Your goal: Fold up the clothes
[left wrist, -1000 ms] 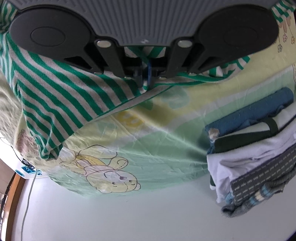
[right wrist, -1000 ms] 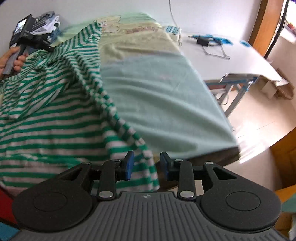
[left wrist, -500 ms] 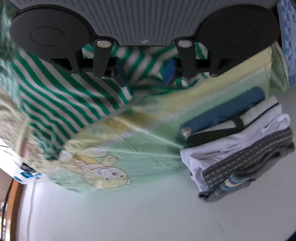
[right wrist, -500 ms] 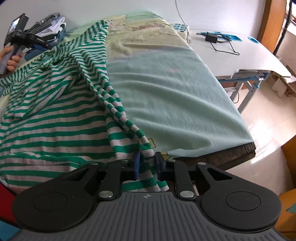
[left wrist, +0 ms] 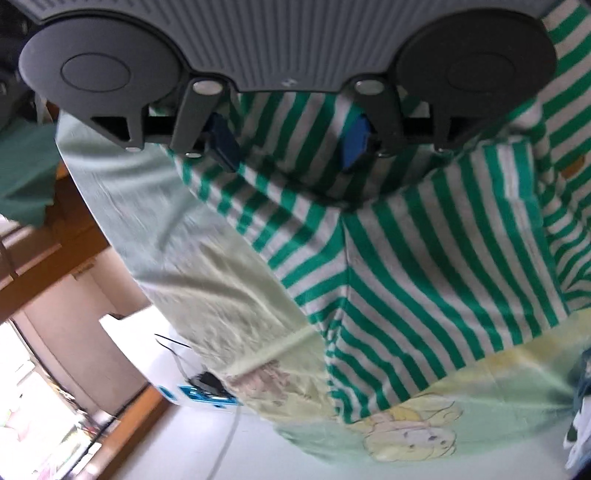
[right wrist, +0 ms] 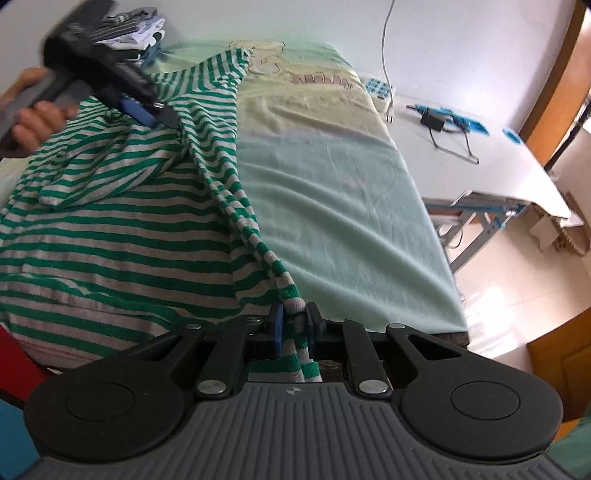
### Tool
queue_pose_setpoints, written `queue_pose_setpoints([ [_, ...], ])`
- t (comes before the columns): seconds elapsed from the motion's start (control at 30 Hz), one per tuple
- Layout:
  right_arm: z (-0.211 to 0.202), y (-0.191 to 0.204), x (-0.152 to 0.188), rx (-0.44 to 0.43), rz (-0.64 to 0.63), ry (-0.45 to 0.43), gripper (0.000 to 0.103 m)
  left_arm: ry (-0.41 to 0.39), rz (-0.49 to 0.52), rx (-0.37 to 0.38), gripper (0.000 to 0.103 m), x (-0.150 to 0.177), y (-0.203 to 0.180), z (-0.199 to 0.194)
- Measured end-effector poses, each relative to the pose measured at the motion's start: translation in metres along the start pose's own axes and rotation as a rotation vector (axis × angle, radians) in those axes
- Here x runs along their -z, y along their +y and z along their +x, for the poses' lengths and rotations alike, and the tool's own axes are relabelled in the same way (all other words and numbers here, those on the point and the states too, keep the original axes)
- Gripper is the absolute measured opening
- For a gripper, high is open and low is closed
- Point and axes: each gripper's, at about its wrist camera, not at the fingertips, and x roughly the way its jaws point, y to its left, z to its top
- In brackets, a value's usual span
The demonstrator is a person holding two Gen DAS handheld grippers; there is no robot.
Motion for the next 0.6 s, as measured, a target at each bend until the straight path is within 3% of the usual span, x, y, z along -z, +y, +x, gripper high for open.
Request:
queue_pose_setpoints([
  [0.13, -0.01, 0.008, 0.004, -0.006, -0.012, -0.023, 0.012, 0.006, -0.041, -0.012, 0.063, -0.013, -0.003, 0.012],
  [0.2, -0.012, 0.011, 0.006, -0.013, -0.014, -0.034, 0.012, 0.007, -0.037, -0.035, 0.053, -0.016, -0.006, 0.014],
  [0.27, -0.015, 0.013, 0.007, -0.014, -0.018, -0.043, 0.011, 0.007, -0.033, -0.049, 0.027, -0.019, -0.006, 0.014],
  [0.37, -0.017, 0.016, 0.007, -0.02, -0.021, -0.052, 0.011, 0.01, -0.049, -0.025, 0.007, -0.023, 0.002, 0.008],
  [0.6, -0.024, 0.026, 0.004, -0.053, -0.058, -0.06, 0.011, -0.014, -0.007, -0.032, 0.003, -0.031, 0.0, -0.007],
])
